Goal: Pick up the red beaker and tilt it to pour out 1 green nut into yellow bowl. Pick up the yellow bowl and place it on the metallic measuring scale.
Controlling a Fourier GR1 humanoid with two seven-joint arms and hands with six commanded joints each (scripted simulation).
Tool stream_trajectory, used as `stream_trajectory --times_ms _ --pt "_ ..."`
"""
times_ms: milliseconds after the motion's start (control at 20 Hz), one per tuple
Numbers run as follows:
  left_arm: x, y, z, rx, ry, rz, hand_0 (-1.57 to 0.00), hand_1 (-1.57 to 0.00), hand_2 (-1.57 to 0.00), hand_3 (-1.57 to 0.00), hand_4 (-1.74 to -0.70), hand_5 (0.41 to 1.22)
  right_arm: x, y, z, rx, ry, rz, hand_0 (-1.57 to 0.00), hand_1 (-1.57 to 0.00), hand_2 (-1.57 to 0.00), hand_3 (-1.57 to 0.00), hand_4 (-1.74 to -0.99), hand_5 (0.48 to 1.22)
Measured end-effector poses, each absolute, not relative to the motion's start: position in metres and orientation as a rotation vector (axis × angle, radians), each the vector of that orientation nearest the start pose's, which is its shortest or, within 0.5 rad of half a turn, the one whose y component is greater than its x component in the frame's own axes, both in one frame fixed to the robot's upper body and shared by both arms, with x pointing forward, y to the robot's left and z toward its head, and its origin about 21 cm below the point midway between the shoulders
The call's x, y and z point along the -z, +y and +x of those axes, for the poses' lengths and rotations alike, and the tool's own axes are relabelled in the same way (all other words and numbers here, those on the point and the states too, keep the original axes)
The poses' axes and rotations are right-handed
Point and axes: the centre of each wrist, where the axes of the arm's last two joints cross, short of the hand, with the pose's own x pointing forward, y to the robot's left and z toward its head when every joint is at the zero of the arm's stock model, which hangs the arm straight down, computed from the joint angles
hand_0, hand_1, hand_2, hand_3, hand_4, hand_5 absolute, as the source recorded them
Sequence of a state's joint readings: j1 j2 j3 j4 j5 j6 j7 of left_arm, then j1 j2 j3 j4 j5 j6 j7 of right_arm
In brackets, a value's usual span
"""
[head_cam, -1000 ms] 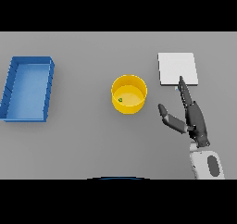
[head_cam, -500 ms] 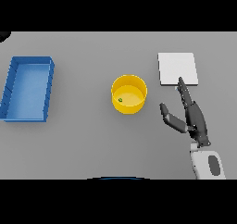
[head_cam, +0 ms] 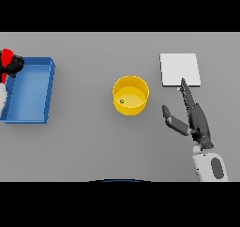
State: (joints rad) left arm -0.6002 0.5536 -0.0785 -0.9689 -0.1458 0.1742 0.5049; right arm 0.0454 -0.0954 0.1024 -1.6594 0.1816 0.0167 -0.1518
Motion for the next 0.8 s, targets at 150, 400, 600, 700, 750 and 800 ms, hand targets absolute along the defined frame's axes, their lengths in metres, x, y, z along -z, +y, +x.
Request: stream_trajectory --times_ms 150,400,600,700,750,800 --pt "-0.1 0.339 0.371 0.333 -1.093 0.661 -0.94 -0.86 -0.82 -0.84 -1.13 0.705 -0.01 -0.231 0.235 -0.305 -1.762 -0.109 0.0 0.0 0.0 0.0 -1.149 0.67" --pt "-0.108 0.342 0.367 0.45 -1.028 0.58 -0.31 -0.28 -0.27 -0.28 -0.84 0.632 -0.009 -0.229 0.236 -0.299 -1.757 -0.104 0.0 0.0 0.0 0.0 -1.155 0.67" --pt "-0.103 0.341 0.368 0.494 -0.974 0.653 -0.13 -0.11 -0.11 -0.11 -0.79 0.627 -0.007 -0.232 0.234 -0.327 -1.756 -0.145 0.0 0.0 0.0 0.0 -1.157 0.665" --pt "-0.104 0.339 0.37 0.498 -1.013 0.662 -0.08 -0.07 -0.07 -0.07 -0.78 0.631 -0.011 -0.229 0.234 -0.34 -1.763 -0.147 0.0 0.0 0.0 0.0 -1.144 0.644" --pt "-0.108 0.339 0.369 0.494 -1.042 0.656 -0.06 -0.06 -0.06 -0.06 -0.78 0.633 -0.012 -0.231 0.235 -0.34 -1.737 -0.161 0.0 0.0 0.0 0.0 -1.131 0.631" --pt "-0.105 0.339 0.367 0.486 -1.061 0.651 -0.05 -0.05 -0.04 -0.05 -0.78 0.635 -0.014 -0.229 0.236 -0.366 -1.7 -0.216 0.0 0.0 0.0 0.0 -1.115 0.638"
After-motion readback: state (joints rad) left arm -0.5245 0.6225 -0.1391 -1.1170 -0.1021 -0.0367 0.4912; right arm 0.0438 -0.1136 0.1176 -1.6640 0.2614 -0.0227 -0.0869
